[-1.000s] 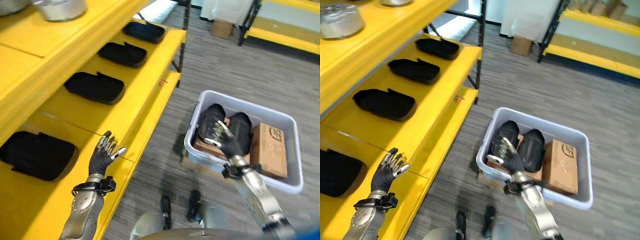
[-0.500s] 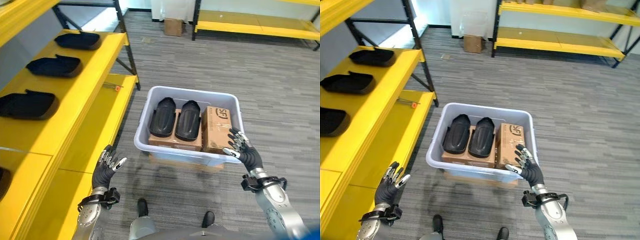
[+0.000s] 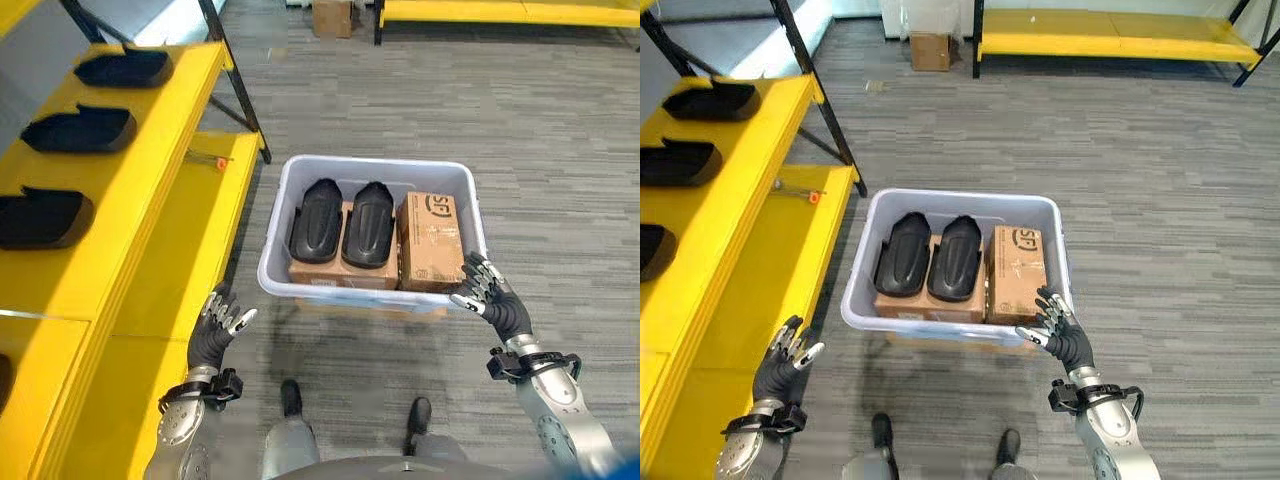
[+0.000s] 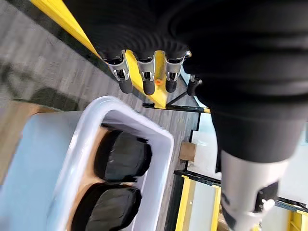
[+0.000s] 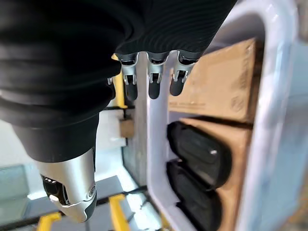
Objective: Move parts from the plastic box to the shelf.
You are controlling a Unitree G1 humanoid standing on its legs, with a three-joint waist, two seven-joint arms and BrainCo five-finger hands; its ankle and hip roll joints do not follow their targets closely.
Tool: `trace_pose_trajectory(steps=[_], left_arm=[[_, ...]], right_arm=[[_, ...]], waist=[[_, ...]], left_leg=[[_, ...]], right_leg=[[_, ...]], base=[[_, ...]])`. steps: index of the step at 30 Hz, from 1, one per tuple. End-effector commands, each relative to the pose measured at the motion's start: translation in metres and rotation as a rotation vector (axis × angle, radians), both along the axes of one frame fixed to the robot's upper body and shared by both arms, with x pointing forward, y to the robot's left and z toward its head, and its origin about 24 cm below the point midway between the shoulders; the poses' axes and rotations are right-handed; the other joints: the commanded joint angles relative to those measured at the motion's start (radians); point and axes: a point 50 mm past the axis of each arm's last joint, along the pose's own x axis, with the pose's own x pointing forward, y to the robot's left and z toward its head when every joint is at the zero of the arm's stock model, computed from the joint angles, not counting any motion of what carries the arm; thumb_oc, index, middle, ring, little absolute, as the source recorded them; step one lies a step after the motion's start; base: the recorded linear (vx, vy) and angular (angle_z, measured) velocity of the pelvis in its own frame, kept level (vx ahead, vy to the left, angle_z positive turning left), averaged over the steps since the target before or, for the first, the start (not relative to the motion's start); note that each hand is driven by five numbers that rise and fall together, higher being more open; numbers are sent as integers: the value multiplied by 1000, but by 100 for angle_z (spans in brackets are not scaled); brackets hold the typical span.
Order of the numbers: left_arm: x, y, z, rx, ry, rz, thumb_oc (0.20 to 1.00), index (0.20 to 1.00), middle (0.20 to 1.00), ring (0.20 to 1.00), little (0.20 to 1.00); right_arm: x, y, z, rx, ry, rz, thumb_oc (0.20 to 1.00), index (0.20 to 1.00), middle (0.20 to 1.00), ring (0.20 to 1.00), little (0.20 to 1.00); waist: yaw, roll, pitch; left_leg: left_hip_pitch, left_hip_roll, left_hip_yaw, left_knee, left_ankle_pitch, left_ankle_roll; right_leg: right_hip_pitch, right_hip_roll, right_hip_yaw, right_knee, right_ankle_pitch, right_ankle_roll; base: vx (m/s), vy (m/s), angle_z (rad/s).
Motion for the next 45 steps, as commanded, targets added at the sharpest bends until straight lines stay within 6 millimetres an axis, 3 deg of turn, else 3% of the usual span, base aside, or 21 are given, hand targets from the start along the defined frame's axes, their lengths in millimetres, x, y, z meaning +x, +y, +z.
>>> trace_pose_trajectory(steps=[1, 3, 4, 6, 9, 12, 24, 29, 31, 34, 38, 45], left_arm=[[1, 7, 27, 31, -121, -3, 1000, 1000, 1000, 1000, 1000], [0, 8, 26, 35, -117, 1, 1000, 1000, 1000, 1000, 1000], [-4, 9, 24, 25, -110, 6, 1000, 1000, 1000, 1000, 1000], [0, 9, 28, 29, -129, -4, 1000, 1000, 1000, 1000, 1000], [3, 16, 37, 89, -149, -16, 1000, 1000, 1000, 1000, 1000], [4, 23, 44, 129, -164, -5, 1000, 1000, 1000, 1000, 1000], [10, 20, 52, 129, -194, -5, 1000, 1000, 1000, 1000, 1000], [19, 13, 65, 113, -264, -24, 1000, 1000, 1000, 1000, 1000], [30, 5, 82, 98, -348, -37, 1000, 1000, 1000, 1000, 1000], [34, 1, 87, 88, -374, -46, 1000, 1000, 1000, 1000, 1000], [43, -13, 99, 48, -437, -70, 1000, 1000, 1000, 1000, 1000], [46, -22, 100, 25, -443, -96, 1000, 1000, 1000, 1000, 1000]], right_arm=[[7, 0, 37, -9, -200, 2, 1000, 1000, 1000, 1000, 1000], [7, -3, 35, -19, -193, -17, 1000, 1000, 1000, 1000, 1000], [3, 0, 32, -7, -179, -4, 1000, 1000, 1000, 1000, 1000], [0, 4, 26, -7, -156, 4, 1000, 1000, 1000, 1000, 1000], [-1, 5, 23, 1, -142, 3, 1000, 1000, 1000, 1000, 1000], [-1, 4, 24, 6, -144, -3, 1000, 1000, 1000, 1000, 1000], [9, 6, 49, -59, -256, 6, 1000, 1000, 1000, 1000, 1000], [33, 13, 76, -127, -386, -13, 1000, 1000, 1000, 1000, 1000], [54, 23, 92, -129, -445, -32, 1000, 1000, 1000, 1000, 1000], [61, 31, 98, -116, -467, -19, 1000, 1000, 1000, 1000, 1000], [91, 49, 120, -102, -509, -42, 1000, 1000, 1000, 1000, 1000], [105, 54, 124, -84, -500, -93, 1000, 1000, 1000, 1000, 1000]], waist=[[-6, -15, 1], [12, -2, -5], [19, 7, -14], [19, 9, -19], [15, -20, 6], [8, -41, 26], [-7, -51, 53], [-1, -39, 65], [13, -21, 82], [17, -14, 89], [47, 17, 124], [60, 37, 150]], left_leg=[[32, 43, 52, -174, -59, 4], [-1, 62, 20, -321, 25, -23], [38, 65, 18, -333, -12, -19], [38, 50, 34, -299, -39, -19], [19, 2, 88, -173, -128, 10], [-23, -14, 112, -115, -165, 25], [-79, -32, 123, -104, -178, 38], [-101, -34, 126, -118, -164, 35], [-124, -36, 125, -126, -158, 34], [-136, -39, 123, -126, -155, 34], [-176, -53, 119, -122, -150, 36], [-203, -65, 119, -118, -150, 41]], right_leg=[[23, -13, 27, -7, -32, 40], [40, -19, 37, -4, -40, 61], [59, -37, 66, 26, -68, 78], [68, -66, 82, 26, -52, 90], [48, -133, 118, 18, 3, 119], [27, -162, 116, 8, 39, 130], [-26, -177, 111, -8, 79, 143], [-63, -176, 114, -9, 88, 143], [-95, -179, 113, -2, 87, 142], [-107, -180, 113, 0, 87, 140], [-145, -188, 113, 8, 91, 136], [-172, -195, 118, 16, 89, 135]], base=[[257, 124, 11], [260, 284, 16], [293, 396, -13], [191, 368, -62], [60, 300, -86], [22, 165, -24], [25, 43, -5], [7, -1, -2], [-15, -28, -4], [-10, -12, 2], [0, 0, 0], [-7, 0, 2]])
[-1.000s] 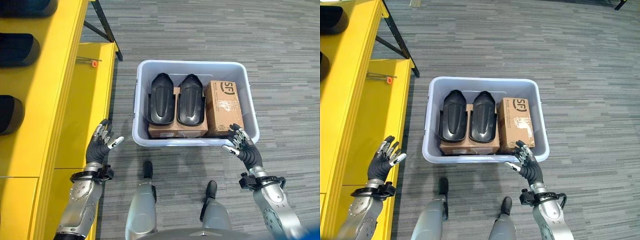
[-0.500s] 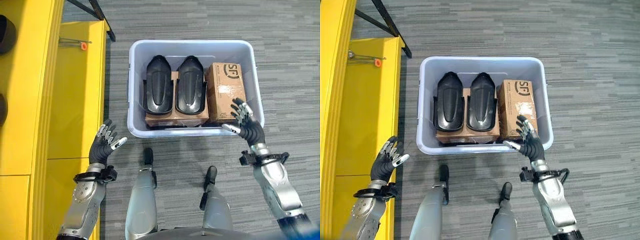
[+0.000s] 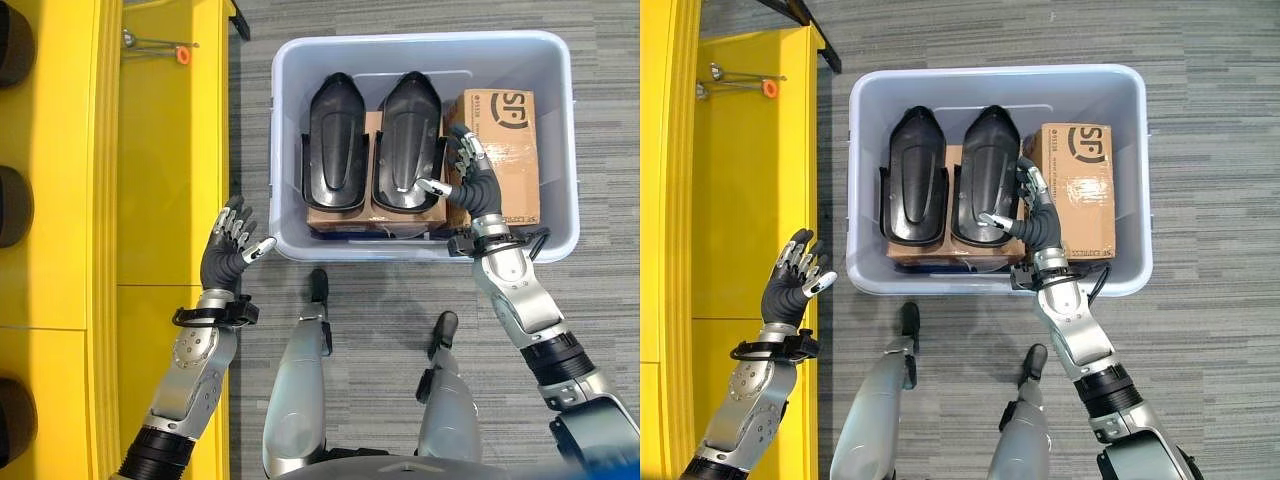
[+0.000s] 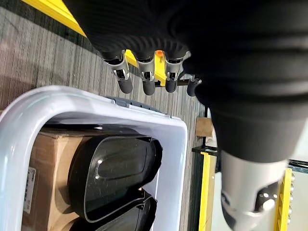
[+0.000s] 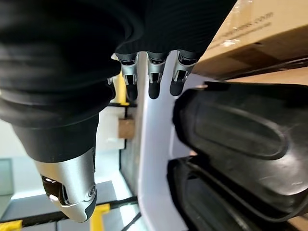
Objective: Move parts from the plastic box to the shelf.
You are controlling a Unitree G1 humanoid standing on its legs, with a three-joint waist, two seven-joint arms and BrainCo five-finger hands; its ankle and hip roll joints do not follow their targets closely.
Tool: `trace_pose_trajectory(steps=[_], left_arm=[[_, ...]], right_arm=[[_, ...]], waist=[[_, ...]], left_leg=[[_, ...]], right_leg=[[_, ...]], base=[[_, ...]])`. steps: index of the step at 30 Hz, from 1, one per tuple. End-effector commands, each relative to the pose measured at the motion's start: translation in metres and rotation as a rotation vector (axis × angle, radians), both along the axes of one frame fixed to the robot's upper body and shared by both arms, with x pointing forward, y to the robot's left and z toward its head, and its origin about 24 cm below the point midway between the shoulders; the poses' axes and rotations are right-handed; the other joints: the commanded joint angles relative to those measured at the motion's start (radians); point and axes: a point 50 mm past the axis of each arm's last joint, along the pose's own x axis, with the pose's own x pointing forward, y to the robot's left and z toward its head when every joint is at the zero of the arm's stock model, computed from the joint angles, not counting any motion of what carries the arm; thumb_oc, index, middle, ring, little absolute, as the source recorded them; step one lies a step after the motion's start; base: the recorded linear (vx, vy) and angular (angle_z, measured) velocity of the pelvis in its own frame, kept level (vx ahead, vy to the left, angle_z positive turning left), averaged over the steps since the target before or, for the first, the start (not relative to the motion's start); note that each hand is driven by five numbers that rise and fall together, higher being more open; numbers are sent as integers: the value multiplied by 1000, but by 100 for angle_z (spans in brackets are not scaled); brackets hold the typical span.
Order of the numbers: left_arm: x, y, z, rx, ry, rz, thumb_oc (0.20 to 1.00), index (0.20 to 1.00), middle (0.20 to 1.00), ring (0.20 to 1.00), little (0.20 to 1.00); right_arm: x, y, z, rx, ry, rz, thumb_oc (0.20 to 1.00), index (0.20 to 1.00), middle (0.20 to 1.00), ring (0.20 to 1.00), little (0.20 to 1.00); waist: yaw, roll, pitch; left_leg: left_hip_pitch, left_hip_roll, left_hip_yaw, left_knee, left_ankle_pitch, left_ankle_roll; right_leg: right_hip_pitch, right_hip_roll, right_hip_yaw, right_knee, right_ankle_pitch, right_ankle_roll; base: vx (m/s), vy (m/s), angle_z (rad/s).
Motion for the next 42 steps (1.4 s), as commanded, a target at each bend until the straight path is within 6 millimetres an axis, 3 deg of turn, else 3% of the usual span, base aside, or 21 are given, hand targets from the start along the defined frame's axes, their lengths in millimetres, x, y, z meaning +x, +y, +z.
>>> trace_pose_trajectory(steps=[1, 9, 18, 19, 32, 42], left_arm=[[-8, -1, 21, -40, -119, -7, 1000, 1000, 1000, 1000, 1000], [-5, -10, 26, -50, -137, -44, 1000, 1000, 1000, 1000, 1000], [-3, -13, 28, -56, -150, -51, 1000, 1000, 1000, 1000, 1000], [-3, -13, 28, -55, -150, -54, 1000, 1000, 1000, 1000, 1000], [-1, -15, 32, -62, -167, -61, 1000, 1000, 1000, 1000, 1000], [0, -17, 34, -75, -175, -64, 1000, 1000, 1000, 1000, 1000]], right_arm=[[2, 3, 14, 53, -71, -27, 1000, 1000, 1000, 1000, 1000], [19, -2, 14, 94, -38, -125, 1000, 1000, 1000, 1000, 1000], [28, -5, 19, 114, -38, -181, 1000, 1000, 1000, 1000, 1000], [29, -5, 19, 112, -37, -188, 1000, 1000, 1000, 1000, 1000], [42, -10, 43, 120, -82, -247, 1000, 1000, 1000, 1000, 1000], [50, -18, 43, 125, -56, -296, 1000, 1000, 1000, 1000, 1000]], waist=[[1, 2, -21], [3, 30, 10], [1, 38, 29], [3, 37, 25], [10, 45, 38], [12, 49, 48]], left_leg=[[-11, 44, -26, -66, 63, -16], [-27, 33, -19, -69, 66, -13], [-37, 29, -13, -73, 65, -10], [-30, 31, -18, -71, 42, -19], [-68, 18, -22, -70, 35, -14], [-84, 13, -18, -73, 31, -11]], right_leg=[[-19, -39, 10, 69, 33, -20], [-50, -47, 21, 81, 34, -23], [-76, -46, 29, 91, 34, -24], [-67, -46, 31, 92, 17, -20], [-96, -42, 32, 90, 23, -19], [-115, -42, 34, 91, 25, -21]], base=[[0, 0, 0], [0, 0, 0], [8, -2, 0], [74, -25, -2], [6, -1, 0], [2, 1, 0]])
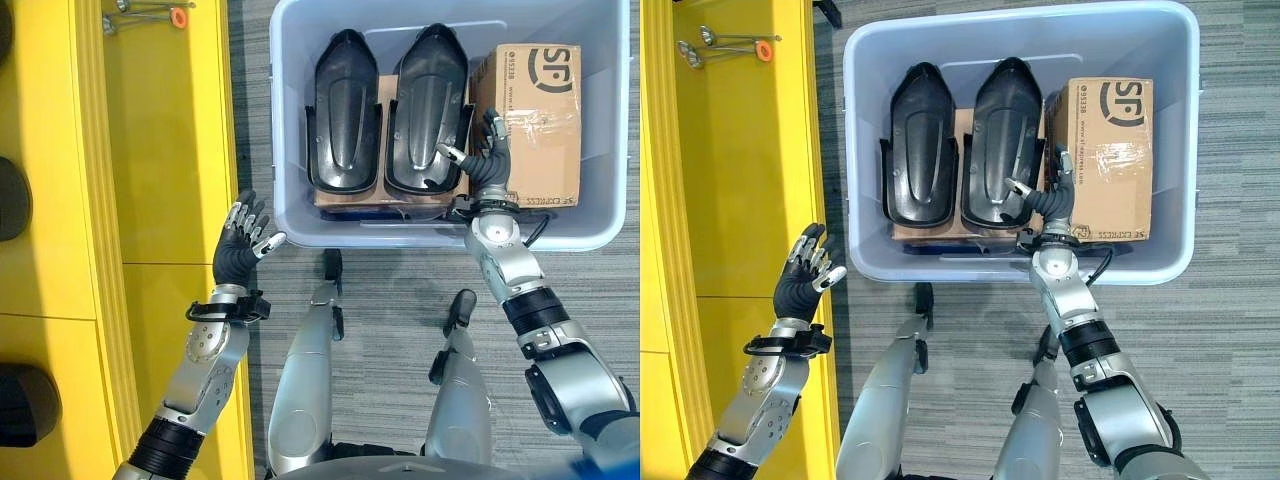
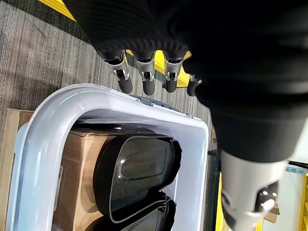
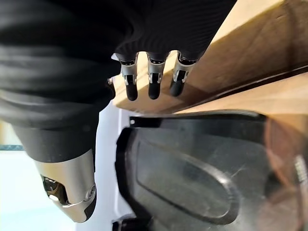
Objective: Move parts from the plastic box to the shelf.
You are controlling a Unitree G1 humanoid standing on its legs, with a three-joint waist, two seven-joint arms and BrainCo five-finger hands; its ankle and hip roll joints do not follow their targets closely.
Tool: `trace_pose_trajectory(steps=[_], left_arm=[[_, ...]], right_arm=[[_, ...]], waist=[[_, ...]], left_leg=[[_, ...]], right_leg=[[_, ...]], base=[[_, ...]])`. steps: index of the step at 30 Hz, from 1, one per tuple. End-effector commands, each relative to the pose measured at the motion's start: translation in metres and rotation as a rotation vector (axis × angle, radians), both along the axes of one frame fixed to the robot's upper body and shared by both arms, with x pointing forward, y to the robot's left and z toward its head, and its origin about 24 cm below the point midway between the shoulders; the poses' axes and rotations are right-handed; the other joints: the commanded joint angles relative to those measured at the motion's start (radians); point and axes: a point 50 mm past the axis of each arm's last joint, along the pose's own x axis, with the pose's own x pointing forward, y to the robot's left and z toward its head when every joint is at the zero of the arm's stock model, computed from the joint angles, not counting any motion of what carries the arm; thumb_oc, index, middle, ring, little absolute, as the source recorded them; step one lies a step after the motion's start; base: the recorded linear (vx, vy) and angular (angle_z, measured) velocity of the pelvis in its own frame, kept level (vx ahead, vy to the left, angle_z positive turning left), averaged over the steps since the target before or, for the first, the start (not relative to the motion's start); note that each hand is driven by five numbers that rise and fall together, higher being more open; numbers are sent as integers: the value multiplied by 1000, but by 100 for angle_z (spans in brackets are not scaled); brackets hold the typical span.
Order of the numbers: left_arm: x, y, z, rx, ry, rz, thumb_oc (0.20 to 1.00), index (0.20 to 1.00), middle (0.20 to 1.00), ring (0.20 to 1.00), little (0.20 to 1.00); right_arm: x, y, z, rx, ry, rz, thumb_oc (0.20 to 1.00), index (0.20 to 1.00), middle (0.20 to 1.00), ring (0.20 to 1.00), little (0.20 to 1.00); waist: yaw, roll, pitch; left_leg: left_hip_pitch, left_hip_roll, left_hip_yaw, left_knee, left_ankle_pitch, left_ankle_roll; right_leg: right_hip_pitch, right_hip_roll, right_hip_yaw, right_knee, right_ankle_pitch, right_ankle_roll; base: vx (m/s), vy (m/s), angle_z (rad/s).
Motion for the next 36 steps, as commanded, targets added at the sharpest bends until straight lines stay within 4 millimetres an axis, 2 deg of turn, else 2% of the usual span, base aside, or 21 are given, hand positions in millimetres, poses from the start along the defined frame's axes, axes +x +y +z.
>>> trace_pose_trajectory(steps=[1, 8, 17, 29, 36], left_arm=[[-6, -1, 29, -25, -150, -18, 1000, 1000, 1000, 1000, 1000], [-4, -2, 38, -36, -194, -15, 1000, 1000, 1000, 1000, 1000], [-3, -4, 42, -46, -215, -20, 1000, 1000, 1000, 1000, 1000], [2, -11, 50, -50, -254, -51, 1000, 1000, 1000, 1000, 1000], [3, -15, 55, -50, -272, -68, 1000, 1000, 1000, 1000, 1000]], right_arm=[[1, -1, 32, 16, -127, -11, 1000, 1000, 1000, 1000, 1000], [16, -16, 41, 9, -89, -98, 1000, 1000, 1000, 1000, 1000], [25, -14, 50, -15, -75, -99, 1000, 1000, 1000, 1000, 1000], [41, -36, 43, -34, 81, -191, 1000, 1000, 1000, 1000, 1000], [43, -62, 31, -54, 208, -283, 1000, 1000, 1000, 1000, 1000]], waist=[[10, 9, 12], [13, 19, 12], [20, 22, 12], [38, 32, 12], [52, 46, 12]], left_leg=[[-11, 33, -22, -40, 1, -26], [-42, 25, -18, -44, -2, -24], [-60, 22, -22, -47, 1, -23], [-100, 15, -30, -49, 1, -20], [-127, 7, -31, -52, 5, -23]], right_leg=[[-11, -23, 27, 69, 19, -28], [-48, -21, 34, 75, 18, -29], [-64, -17, 34, 77, 17, -28], [-97, -9, 31, 82, 15, -28], [-116, -6, 26, 84, 10, -27]], base=[[0, 0, 0], [6, 15, 3], [0, 0, 0], [0, 0, 0], [0, 0, 0]])
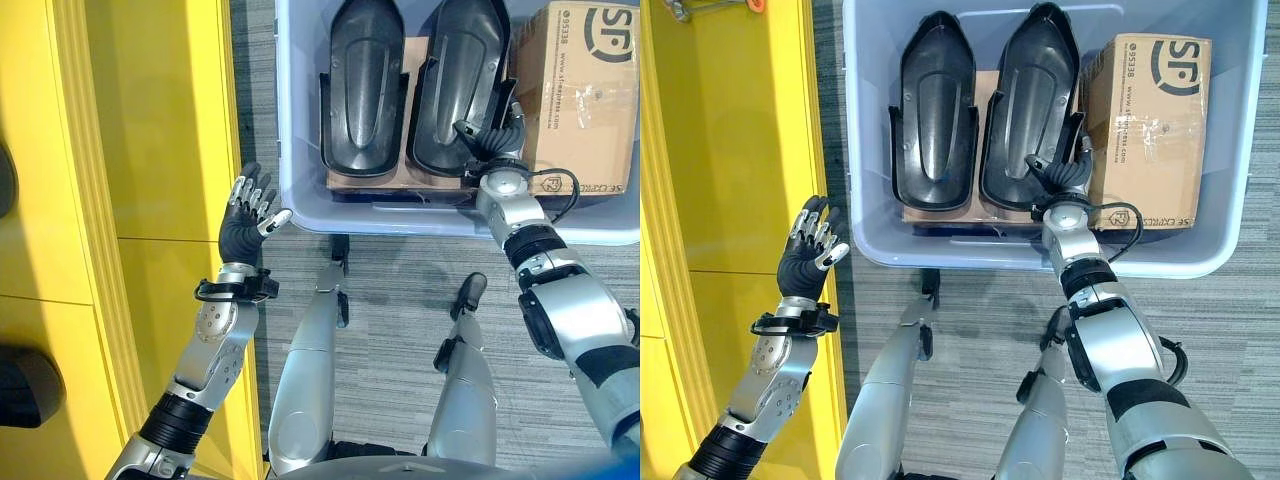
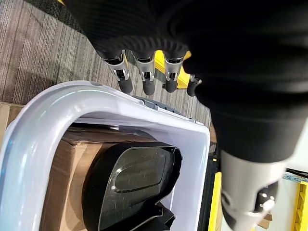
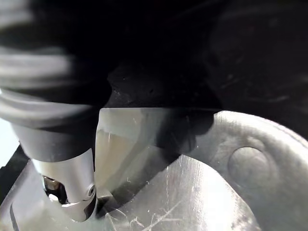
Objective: Move parts from the plastic box to the shelf.
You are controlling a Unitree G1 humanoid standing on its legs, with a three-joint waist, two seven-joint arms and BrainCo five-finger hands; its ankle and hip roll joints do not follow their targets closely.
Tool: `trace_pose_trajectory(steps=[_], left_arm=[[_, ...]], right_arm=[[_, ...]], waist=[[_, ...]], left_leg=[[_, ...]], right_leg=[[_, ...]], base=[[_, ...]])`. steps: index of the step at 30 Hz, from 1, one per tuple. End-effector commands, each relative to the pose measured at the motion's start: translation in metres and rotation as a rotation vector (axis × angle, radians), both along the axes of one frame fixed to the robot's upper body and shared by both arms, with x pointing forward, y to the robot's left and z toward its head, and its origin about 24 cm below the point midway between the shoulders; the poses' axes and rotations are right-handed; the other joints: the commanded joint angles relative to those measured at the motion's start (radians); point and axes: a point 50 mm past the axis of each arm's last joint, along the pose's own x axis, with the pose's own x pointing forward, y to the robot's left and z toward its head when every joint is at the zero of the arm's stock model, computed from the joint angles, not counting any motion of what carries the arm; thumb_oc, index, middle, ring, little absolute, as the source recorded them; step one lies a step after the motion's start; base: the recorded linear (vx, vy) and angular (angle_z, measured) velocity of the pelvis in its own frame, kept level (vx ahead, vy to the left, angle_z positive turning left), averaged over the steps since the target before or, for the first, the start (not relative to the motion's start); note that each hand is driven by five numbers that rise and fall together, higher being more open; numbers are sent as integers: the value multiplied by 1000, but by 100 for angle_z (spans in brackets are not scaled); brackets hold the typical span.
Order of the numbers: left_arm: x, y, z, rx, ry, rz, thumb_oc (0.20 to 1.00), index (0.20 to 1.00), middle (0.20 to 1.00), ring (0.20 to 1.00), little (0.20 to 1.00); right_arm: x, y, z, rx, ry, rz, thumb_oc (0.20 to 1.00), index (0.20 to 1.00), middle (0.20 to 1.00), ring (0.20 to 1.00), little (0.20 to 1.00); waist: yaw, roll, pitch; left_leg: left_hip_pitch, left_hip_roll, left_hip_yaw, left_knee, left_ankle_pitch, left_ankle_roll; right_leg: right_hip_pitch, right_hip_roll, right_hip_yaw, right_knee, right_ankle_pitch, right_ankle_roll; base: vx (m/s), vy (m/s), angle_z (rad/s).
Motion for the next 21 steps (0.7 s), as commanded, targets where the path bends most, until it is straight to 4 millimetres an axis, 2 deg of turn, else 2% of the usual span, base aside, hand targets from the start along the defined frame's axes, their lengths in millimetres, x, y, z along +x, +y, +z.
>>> trace_pose_trajectory(steps=[1, 5, 6, 12, 14, 15, 16, 17, 19, 20, 21], left_arm=[[-11, -4, 30, -8, -158, -28, 1000, 1000, 1000, 1000, 1000], [-9, -7, 32, -8, -166, -41, 1000, 1000, 1000, 1000, 1000], [-9, -8, 32, -5, -169, -42, 1000, 1000, 1000, 1000, 1000], [-7, -7, 33, -8, -176, -37, 1000, 1000, 1000, 1000, 1000], [-6, -6, 32, -9, -169, -26, 1000, 1000, 1000, 1000, 1000], [-5, -3, 31, -9, -166, -10, 1000, 1000, 1000, 1000, 1000], [-6, -2, 31, -7, -163, -4, 1000, 1000, 1000, 1000, 1000], [-6, 1, 29, -6, -153, 7, 1000, 1000, 1000, 1000, 1000], [-6, 3, 27, -3, -144, 18, 1000, 1000, 1000, 1000, 1000], [-7, 5, 26, -2, -140, 27, 1000, 1000, 1000, 1000, 1000], [-7, 5, 26, -2, -139, 26, 1000, 1000, 1000, 1000, 1000]], right_arm=[[-4, -33, 7, -43, 30, -93, 1000, 1000, 1000, 1000, 1000], [-5, -41, 0, -94, 101, -108, 1000, 1000, 1000, 1000, 1000], [-5, -41, -2, -104, 118, -106, 200, 200, 200, 200, 200], [-6, -38, -10, -118, 129, -89, 200, 200, 200, 200, 200], [-6, -24, -15, -96, 83, -43, 200, 200, 200, 200, 200], [-7, -10, -9, -102, 6, 12, 200, 200, 200, 200, 200], [-9, -4, -8, -108, -22, 33, 200, 200, 200, 200, 200], [-12, 3, -8, -110, -57, 60, 200, 200, 200, 200, 200], [-19, 12, -5, -113, -116, 93, 200, 200, 200, 200, 200], [-23, 17, -2, -118, -154, 113, 200, 200, 200, 200, 200], [-23, 17, -3, -118, -153, 112, 200, 200, 200, 200, 200]], waist=[[27, 43, 6], [33, 50, 6], [34, 51, 6], [31, 51, 6], [23, 42, 6], [13, 33, 6], [8, 32, 6], [3, 24, 6], [-5, 17, 6], [-9, 14, 6], [-9, 14, 6]], left_leg=[[-7, 25, -24, -49, -25, -39], [-18, 23, -26, -45, -25, -41], [-19, 22, -28, -45, -25, -41], [-22, 23, -26, -35, -26, -43], [-11, 25, -24, -35, -26, -44], [2, 30, -24, -38, -24, -45], [-8, 32, -18, -43, 3, -36], [18, 35, -24, -44, -20, -46], [35, 39, -23, -45, -19, -47], [31, 41, -16, -48, 4, -38], [33, 41, -16, -50, 5, -38]], right_leg=[[-3, 7, 26, 86, -18, -33], [-7, 7, 19, 86, -23, -32], [-7, 8, 18, 87, -25, -32], [-4, 11, 13, 93, -32, -35], [6, 14, 13, 94, -36, -37], [16, 16, 12, 95, -37, -38], [5, 16, 6, 92, -18, -43], [27, 18, 11, 93, -35, -39], [42, 20, 7, 94, -36, -40], [37, 20, 1, 93, -20, -44], [39, 20, 1, 92, -19, -44]], base=[[0, 0, 0], [0, 0, 0], [-2, -24, 5], [-1, -12, 9], [-11, -13, 7], [-79, 14, 3], [0, 0, 0], [0, 0, 0], [-19, -20, -3], [-78, 8, -4], [-77, 3, -4]])
